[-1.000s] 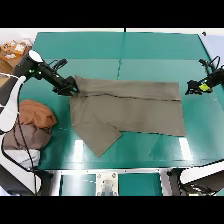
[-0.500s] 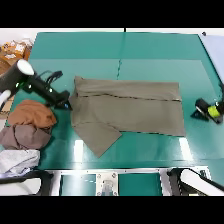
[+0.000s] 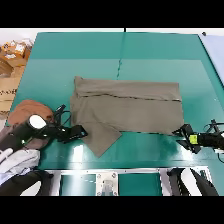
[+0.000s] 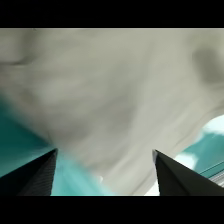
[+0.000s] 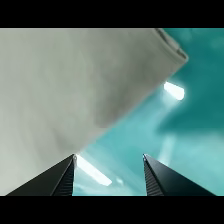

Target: Fold the shirts.

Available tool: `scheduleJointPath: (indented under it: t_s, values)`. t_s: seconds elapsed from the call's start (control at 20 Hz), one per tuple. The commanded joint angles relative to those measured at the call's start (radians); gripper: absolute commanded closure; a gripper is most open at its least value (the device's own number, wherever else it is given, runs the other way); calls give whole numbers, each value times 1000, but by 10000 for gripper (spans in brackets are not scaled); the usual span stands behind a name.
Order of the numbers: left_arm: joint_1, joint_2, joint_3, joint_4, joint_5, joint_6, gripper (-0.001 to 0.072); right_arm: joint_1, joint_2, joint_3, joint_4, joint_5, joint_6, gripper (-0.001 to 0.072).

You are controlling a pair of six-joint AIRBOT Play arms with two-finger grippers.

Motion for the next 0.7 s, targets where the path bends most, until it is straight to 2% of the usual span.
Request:
scheduleJointPath:
  t_s: [0.0,0.05,0.1,0.15,0.2,0.25,0.3,0.35,0.5,0.55,0.65]
  values:
    - [-110,-32,-68,-134,257,4,7,-4,-39,-61,99,-147,2,229]
    - [-127,-50,-65,-173,277,14,31,-4,-59,-61,119,-164,1,233]
    - [-128,-54,-61,-199,268,51,268,-4,-79,-61,155,-179,-26,295]
    - [-127,-53,-43,-199,236,95,549,-4,-98,-61,200,-189,-70,390]
    - [-127,-53,-21,-195,195,138,676,-4,-114,-60,247,-203,-123,484]
    - [-123,-53,6,-181,146,145,684,-4,-129,-58,285,-215,-165,567]
    - [-123,-53,35,-153,101,145,684,-4,-142,-53,306,-228,-201,592]
    - [-124,-53,72,-90,51,130,684,-4,-149,-45,306,-233,-233,692]
    - [-124,-34,185,194,-139,-14,684,-5,-149,4,232,-159,-291,698]
    - [-124,-17,224,306,-213,-65,685,-5,-147,32,166,-96,-289,697]
    - [-124,26,292,457,-344,-107,685,-5,-116,75,37,3,-231,697]
